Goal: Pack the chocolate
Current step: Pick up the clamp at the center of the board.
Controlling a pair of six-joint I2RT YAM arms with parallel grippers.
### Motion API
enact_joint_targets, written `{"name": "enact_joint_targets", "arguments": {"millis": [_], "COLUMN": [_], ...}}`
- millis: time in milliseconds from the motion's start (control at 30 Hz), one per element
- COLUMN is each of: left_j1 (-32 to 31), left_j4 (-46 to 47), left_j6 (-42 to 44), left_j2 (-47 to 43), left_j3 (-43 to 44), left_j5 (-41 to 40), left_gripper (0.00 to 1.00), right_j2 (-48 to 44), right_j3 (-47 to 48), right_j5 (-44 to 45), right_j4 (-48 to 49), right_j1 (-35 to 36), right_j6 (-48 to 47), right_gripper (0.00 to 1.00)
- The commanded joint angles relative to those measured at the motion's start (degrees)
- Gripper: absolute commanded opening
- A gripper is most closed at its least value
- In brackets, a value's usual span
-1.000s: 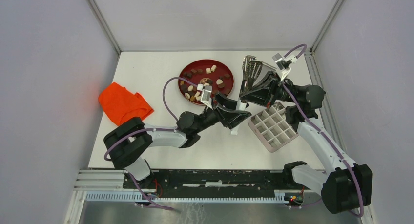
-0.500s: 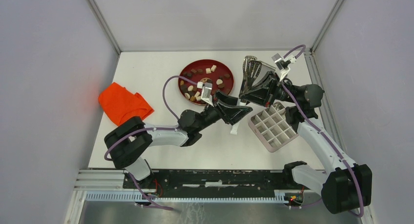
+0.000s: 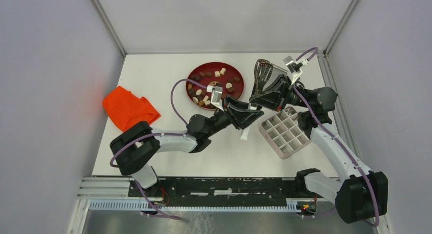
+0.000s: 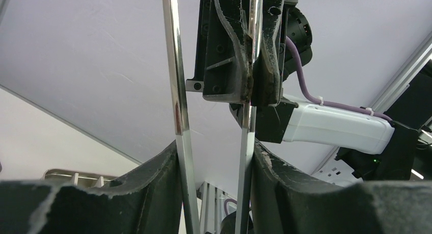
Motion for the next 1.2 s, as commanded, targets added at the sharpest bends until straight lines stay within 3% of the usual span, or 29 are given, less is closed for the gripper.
{"name": "enact_joint_targets", "arguments": {"millis": [0,100,367,700,1167], "left_j1": [-0.25,-0.23,-0.29,-0.15,-0.14], "left_j4": [2.1,2.36,1.2,2.22,2.47], "left_j6": [0.38,0.24,-0.76,-1.64,-2.73], "left_j2": [-0.53,-0.59,-0.42,-0.59,-1.63], "left_j3": [1.32,1.38,2.03,1.64,0.41], "left_j5": [-1.07,-1.09,-0.24,-0.52,-1.03], "left_gripper": [0.49,0.47,0.57,0.5,0.49], "right_j2": [-1.0,-0.86,-0.97,-1.08,-1.17], "right_j3": [0.44,0.62,0.62,0.88,1.85], "right_j5": [1.05,1.03,1.04,0.96,0.4], "right_j4": [0.14,0.02,-0.6,-3.09,-4.3], "right_j1": [-0.04,-0.04,-0.05,-0.14,-0.64], "right_j6": [-1.59,-1.69,-2.19,-4.37,-5.55], "right_gripper": [0.03,0.03,0.05,0.13,0.25]}}
